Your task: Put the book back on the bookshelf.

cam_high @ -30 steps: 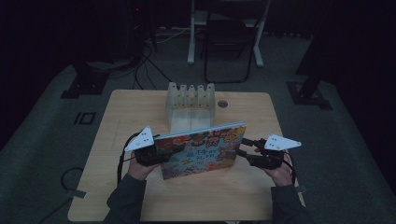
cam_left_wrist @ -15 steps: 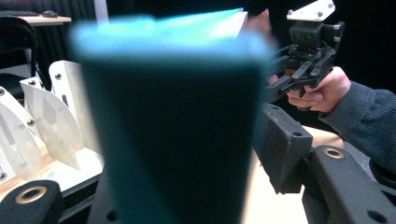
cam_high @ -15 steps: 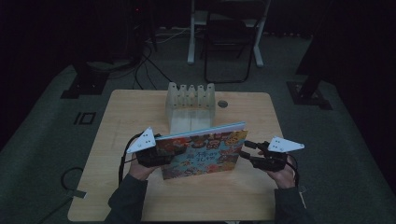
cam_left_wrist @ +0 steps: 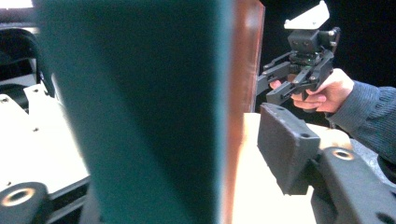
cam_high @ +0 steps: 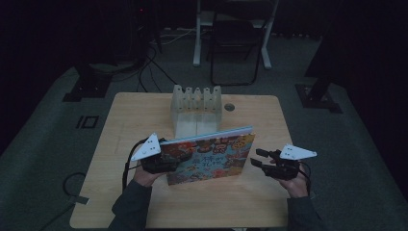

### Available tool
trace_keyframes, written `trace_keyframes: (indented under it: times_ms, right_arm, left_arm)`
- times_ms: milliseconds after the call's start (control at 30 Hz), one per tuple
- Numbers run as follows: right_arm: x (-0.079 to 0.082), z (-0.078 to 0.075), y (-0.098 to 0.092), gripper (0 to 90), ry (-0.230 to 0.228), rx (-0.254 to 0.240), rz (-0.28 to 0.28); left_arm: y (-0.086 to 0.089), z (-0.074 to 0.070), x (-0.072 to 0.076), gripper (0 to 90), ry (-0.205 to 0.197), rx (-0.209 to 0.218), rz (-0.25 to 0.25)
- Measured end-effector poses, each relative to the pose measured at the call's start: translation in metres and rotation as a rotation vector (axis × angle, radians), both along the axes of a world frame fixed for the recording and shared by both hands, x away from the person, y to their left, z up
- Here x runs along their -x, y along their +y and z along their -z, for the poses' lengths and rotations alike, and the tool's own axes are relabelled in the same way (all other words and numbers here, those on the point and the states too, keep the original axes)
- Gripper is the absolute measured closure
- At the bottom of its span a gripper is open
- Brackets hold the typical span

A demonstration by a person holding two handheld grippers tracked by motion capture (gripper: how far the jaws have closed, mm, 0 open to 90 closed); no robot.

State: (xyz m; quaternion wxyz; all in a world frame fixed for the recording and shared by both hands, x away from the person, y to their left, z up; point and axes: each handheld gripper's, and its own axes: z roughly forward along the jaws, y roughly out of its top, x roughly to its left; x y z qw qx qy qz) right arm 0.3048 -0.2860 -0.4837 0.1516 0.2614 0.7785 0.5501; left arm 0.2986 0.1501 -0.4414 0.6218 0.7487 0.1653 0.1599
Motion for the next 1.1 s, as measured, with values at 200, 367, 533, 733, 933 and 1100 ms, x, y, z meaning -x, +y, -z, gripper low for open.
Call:
trace_keyframes:
  times_ms: [200,367,533,733,933,1100]
  right_arm:
    - [0.001,0.005,-0.005,50.9,0.011,0.002,0.011]
    - [0.001,0.008,-0.007,50.9,0.018,0.008,0.014]
    - [0.001,0.011,-0.009,50.9,0.023,0.009,0.019]
    - [0.000,0.016,-0.011,50.7,0.038,0.012,0.028]
    - [0.001,0.022,-0.015,50.5,0.053,0.019,0.036]
    - [0.002,0.024,-0.018,50.4,0.059,0.025,0.042]
  left_arm:
    - [0.000,0.002,-0.002,39.6,0.020,0.002,-0.004]
    - [0.001,0.003,-0.003,38.0,0.032,-0.003,0.003]
    - [0.002,0.004,-0.004,48.6,0.029,-0.012,0.033]
    - [0.002,0.007,-0.004,57.9,0.023,-0.018,0.043]
    - [0.002,0.008,-0.004,62.2,0.024,0.004,0.054]
    - [0.003,0.010,-0.005,63.4,0.017,0.032,0.067]
